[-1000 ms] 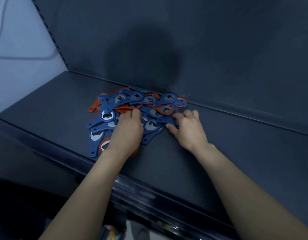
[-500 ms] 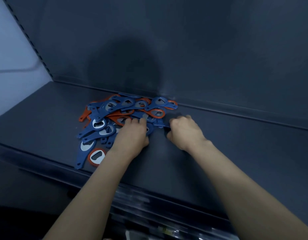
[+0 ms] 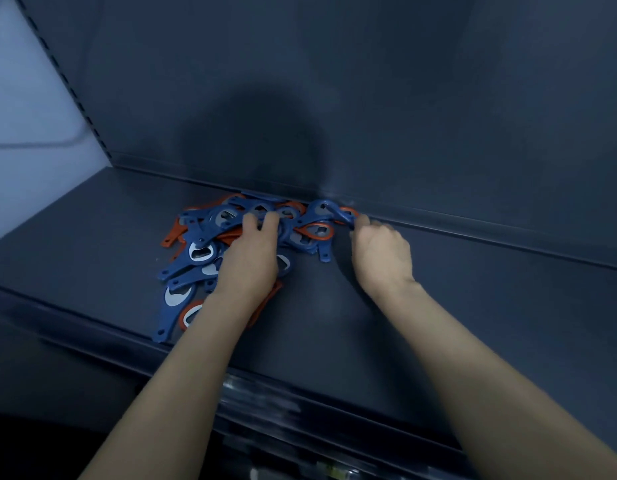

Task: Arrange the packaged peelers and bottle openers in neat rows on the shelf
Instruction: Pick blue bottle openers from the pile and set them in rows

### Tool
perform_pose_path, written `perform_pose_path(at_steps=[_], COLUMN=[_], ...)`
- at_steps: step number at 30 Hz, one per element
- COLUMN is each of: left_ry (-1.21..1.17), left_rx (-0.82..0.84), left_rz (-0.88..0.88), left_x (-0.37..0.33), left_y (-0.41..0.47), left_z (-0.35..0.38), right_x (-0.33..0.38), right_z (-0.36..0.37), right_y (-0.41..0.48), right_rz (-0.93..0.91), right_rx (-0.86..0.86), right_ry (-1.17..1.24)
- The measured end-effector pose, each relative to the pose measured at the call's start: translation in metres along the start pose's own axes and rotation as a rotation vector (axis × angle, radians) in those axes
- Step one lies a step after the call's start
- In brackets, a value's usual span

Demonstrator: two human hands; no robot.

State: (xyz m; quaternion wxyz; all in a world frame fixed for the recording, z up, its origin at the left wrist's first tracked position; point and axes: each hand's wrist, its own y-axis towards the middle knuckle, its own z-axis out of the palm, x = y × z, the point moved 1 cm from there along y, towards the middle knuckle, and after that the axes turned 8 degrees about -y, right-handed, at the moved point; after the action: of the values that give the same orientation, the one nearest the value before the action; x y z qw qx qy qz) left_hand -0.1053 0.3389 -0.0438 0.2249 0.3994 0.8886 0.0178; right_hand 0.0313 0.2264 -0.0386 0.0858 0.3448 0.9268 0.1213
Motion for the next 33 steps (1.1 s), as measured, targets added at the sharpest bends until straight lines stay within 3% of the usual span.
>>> perform_pose_path(at_steps=[7, 12, 15, 19, 25, 28, 33], left_ry=[0.015, -0.070, -0.020, -0.036, -0.117, -0.165, -0.039], left_rx=[-0.014, 0.006, 0.132, 0.285, 0.386, 0.329, 0.163], left_rz=[-0.087, -0.114, -0.117, -0.107, -0.090, -0.058, 0.086], left_x=[0.033, 0.044, 0.048, 0.048, 0.045, 0.041, 0.027], left_y=[0.022, 0.048, 0.064, 0.079, 0.078, 0.075, 0.066], left_z=[-0.015, -0.015, -0.010, -0.009, -0.009, -0.009, -0.003], right_x=[0.026, 0.037, 0.034, 0.028, 0.018, 0.011, 0.004], right_z=[0.004, 0.018, 0.020, 0.021, 0.021, 0.020, 0.018], right_y=[0.045, 0.062, 0.060, 0.060, 0.056, 0.044, 0.023], right_rz=[-0.133, -0.236, -0.231, -0.271, -0.278, -0.226, -0.141], right_rx=[-0.106, 0.105, 0.224, 0.292, 0.344, 0.319, 0.159], right_ry=[0.050, 0.226, 0.313, 0.287, 0.184, 0.151, 0.020])
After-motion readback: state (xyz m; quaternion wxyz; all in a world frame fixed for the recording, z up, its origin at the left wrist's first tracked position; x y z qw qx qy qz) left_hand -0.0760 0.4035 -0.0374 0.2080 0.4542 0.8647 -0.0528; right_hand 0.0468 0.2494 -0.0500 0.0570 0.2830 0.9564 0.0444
